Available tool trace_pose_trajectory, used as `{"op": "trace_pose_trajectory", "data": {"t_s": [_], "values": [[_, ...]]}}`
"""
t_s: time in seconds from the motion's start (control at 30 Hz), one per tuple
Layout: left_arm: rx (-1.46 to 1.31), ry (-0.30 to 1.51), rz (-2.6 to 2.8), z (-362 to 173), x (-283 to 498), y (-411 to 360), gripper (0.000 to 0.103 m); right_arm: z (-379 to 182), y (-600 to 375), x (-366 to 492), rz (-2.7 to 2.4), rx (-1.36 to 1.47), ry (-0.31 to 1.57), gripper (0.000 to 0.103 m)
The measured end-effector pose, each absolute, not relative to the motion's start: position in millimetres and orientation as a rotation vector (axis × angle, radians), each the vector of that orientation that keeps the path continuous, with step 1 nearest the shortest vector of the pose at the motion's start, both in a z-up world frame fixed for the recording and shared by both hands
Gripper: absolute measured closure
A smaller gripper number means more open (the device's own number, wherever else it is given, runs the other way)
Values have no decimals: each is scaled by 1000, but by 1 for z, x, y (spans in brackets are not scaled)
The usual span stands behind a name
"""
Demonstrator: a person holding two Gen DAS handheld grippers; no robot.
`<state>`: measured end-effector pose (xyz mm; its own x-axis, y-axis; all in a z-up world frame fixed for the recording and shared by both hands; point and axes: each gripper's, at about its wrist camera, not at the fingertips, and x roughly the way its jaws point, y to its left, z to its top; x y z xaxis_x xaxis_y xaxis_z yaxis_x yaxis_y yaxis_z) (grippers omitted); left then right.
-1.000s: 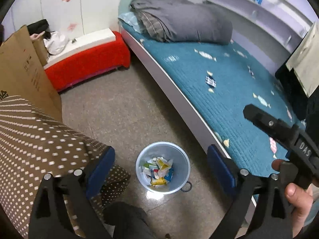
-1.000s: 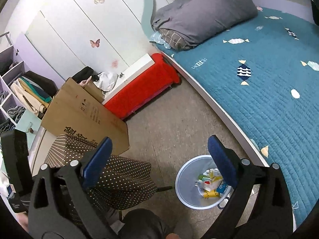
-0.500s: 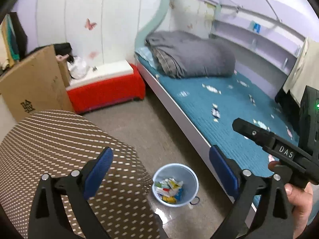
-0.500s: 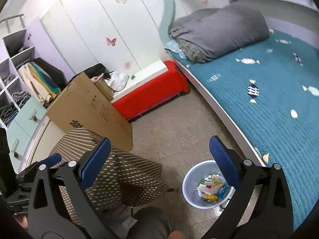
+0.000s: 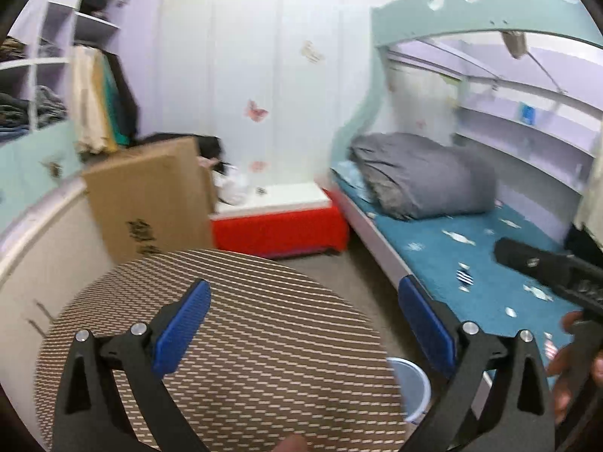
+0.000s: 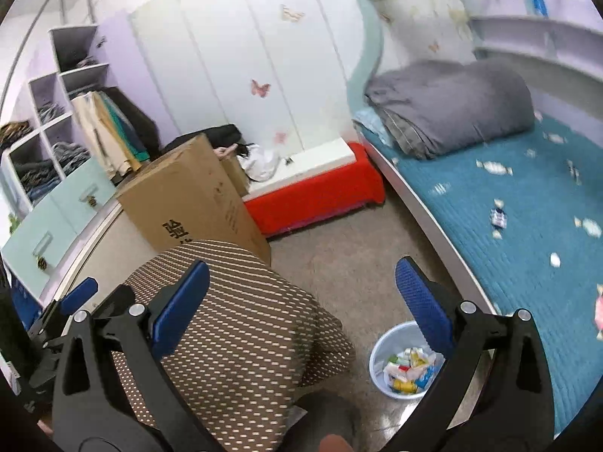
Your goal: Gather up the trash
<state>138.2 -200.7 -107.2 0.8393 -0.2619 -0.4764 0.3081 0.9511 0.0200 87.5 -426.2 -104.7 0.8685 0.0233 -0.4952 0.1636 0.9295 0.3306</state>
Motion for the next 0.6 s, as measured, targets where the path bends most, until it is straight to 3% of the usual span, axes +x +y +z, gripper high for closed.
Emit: {"op": "trace_pose_trajectory", "data": {"t_s": [0.6], "values": [[-13,297,-202,-47,76,-100,5,-23,-311,40,-66,107,296,6]]}}
